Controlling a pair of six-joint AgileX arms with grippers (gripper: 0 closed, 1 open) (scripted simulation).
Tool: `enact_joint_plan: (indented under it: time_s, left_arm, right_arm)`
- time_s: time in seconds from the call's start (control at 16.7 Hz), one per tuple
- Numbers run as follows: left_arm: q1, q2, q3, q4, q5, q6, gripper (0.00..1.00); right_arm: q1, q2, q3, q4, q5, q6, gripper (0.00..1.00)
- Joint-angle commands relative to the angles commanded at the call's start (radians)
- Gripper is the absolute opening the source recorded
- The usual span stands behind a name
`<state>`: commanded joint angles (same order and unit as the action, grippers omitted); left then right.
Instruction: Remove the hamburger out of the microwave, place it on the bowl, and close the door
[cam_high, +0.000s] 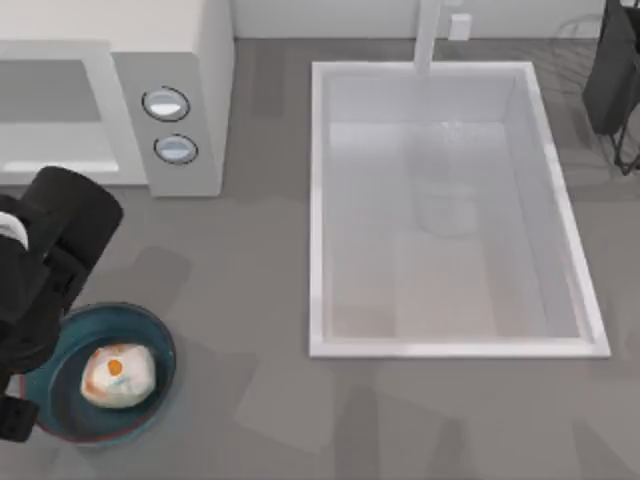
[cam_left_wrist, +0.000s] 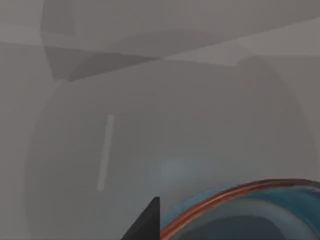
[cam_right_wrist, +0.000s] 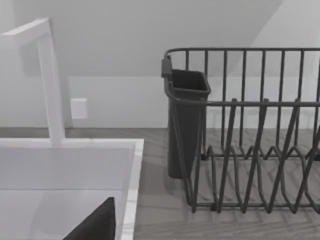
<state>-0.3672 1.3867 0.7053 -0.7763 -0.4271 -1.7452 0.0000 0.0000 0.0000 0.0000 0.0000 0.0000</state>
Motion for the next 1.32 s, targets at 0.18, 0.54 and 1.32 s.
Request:
enact_joint_plan:
  time_s: [0.18,0.54,1.32]
  left_arm:
    - [0.087,-0.322,-0.183,0.234,0.101,0.433,1.00]
    - [0.246,-0.922,-0.498,0.599,0.286,1.215,1.00]
    - [0.367,-1.387,-0.705,0.776,0.427,1.745,1.00]
  right_arm:
    - [0.000,0.000,0.000,0.000,0.000,0.000,1.00]
    - [0.000,0.000,0.000,0.000,0.000,0.000,1.00]
    - [0.000,0.000,0.000,0.000,0.000,0.000,1.00]
